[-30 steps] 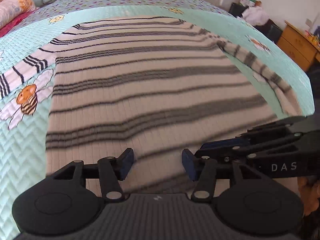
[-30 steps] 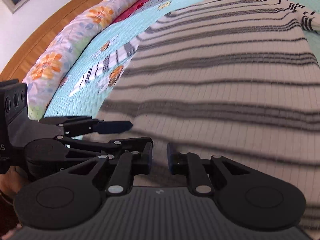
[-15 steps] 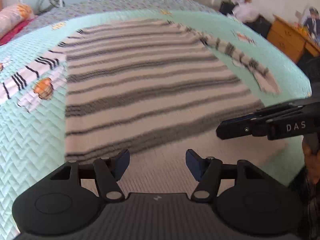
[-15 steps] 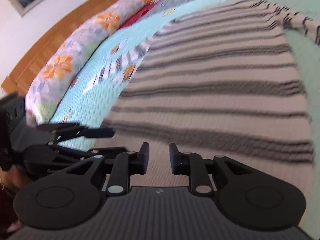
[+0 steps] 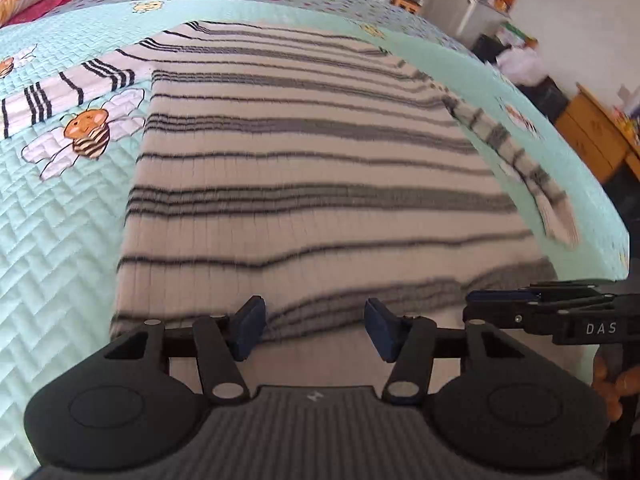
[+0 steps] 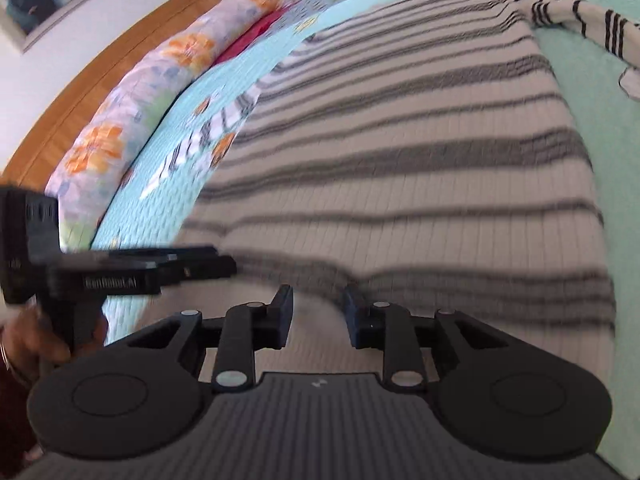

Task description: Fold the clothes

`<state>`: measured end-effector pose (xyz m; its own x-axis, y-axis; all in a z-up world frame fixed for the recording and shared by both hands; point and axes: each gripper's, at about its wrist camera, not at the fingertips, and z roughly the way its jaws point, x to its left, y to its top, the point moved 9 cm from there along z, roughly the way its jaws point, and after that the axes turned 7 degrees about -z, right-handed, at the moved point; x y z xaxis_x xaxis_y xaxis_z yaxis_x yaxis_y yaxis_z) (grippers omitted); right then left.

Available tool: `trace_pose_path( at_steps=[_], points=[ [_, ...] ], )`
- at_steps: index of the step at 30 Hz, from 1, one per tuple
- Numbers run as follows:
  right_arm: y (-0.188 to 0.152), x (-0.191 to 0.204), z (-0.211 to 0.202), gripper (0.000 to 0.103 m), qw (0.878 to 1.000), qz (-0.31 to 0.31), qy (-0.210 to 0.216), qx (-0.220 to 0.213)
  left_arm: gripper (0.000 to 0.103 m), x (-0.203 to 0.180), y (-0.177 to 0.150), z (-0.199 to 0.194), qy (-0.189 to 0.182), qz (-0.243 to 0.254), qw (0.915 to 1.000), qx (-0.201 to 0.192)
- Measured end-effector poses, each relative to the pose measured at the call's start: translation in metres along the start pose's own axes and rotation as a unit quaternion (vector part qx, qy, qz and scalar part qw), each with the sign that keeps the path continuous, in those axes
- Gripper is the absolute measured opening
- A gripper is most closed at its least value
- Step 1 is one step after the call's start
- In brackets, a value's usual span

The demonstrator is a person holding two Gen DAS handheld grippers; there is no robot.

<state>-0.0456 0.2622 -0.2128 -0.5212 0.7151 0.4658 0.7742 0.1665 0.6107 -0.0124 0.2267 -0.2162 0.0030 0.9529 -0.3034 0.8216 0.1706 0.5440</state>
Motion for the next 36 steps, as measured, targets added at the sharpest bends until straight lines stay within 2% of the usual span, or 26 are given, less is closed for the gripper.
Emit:
trace_pose_path(
  at_steps=[2, 6, 8, 12, 17, 20, 22, 25, 27, 29, 30, 32, 34, 36],
  points=[
    [-0.011, 0.008, -0.011, 0.028, 1.0, -0.013, 0.003, -0.001, 0.057, 0.001, -0.012, -0.011, 0.003, 0.011, 0.9999, 0.005],
    [-0.016, 0.021, -0.031, 0.028, 1.0, -0.023, 0.01, -0.008, 0.057, -0.013, -0.011, -0.026, -0.018, 0.005, 0.9996, -0.022],
    [-0.002, 0.022, -0.035, 0.028, 0.999, -0.02, 0.006, -0.03, 0.059, -0.021, -0.007, -0.024, -0.029, -0.002, 0.9991, -0.031],
    [0.01, 0.019, -0.028, 0.028, 0.999, -0.012, 0.006, -0.049, 0.059, -0.023, -0.02, 0.0, -0.017, -0.018, 0.9997, -0.007],
    [-0.03, 0.012, -0.013, 0.028, 1.0, 0.005, 0.027, -0.001, 0.06, -0.027, -0.032, 0.001, 0.002, -0.005, 0.9998, 0.018],
    [-0.036, 0.01, -0.024, 0.028, 0.998, 0.023, 0.053, -0.012, 0.06, -0.029, -0.028, -0.004, 0.003, -0.02, 0.999, 0.039],
    [-0.032, 0.007, -0.032, 0.029, 0.997, 0.043, 0.062, -0.011, 0.06, -0.034, -0.021, -0.007, -0.009, -0.033, 0.9988, 0.035],
    [-0.014, 0.004, -0.046, 0.033, 0.996, 0.037, 0.06, -0.052, 0.064, -0.038, -0.013, -0.006, -0.011, -0.044, 0.9989, 0.01],
    [-0.005, 0.0, -0.05, 0.04, 0.995, 0.04, 0.06, -0.073, 0.066, -0.035, -0.018, 0.008, -0.001, -0.056, 0.998, 0.027],
    [-0.013, -0.007, -0.038, 0.042, 0.996, 0.045, 0.058, -0.049, 0.067, -0.035, -0.023, 0.016, 0.011, -0.056, 0.9977, 0.038],
    [-0.016, -0.011, -0.033, 0.042, 0.997, 0.047, 0.057, -0.037, 0.071, -0.038, -0.024, 0.016, 0.013, -0.047, 0.9981, 0.038],
    [-0.029, -0.01, -0.027, 0.042, 0.996, 0.04, 0.075, -0.029, 0.072, -0.045, -0.022, 0.016, 0.021, -0.041, 0.9973, 0.056],
    [-0.031, -0.01, -0.03, 0.042, 0.995, 0.037, 0.091, -0.034, 0.072, -0.05, -0.015, 0.015, -0.009, -0.075, 0.9943, 0.076],
    [-0.029, -0.016, -0.035, 0.042, 0.992, 0.052, 0.112, -0.03, 0.071, -0.056, -0.001, 0.014, -0.047, -0.119, 0.9889, 0.077]
  ],
)
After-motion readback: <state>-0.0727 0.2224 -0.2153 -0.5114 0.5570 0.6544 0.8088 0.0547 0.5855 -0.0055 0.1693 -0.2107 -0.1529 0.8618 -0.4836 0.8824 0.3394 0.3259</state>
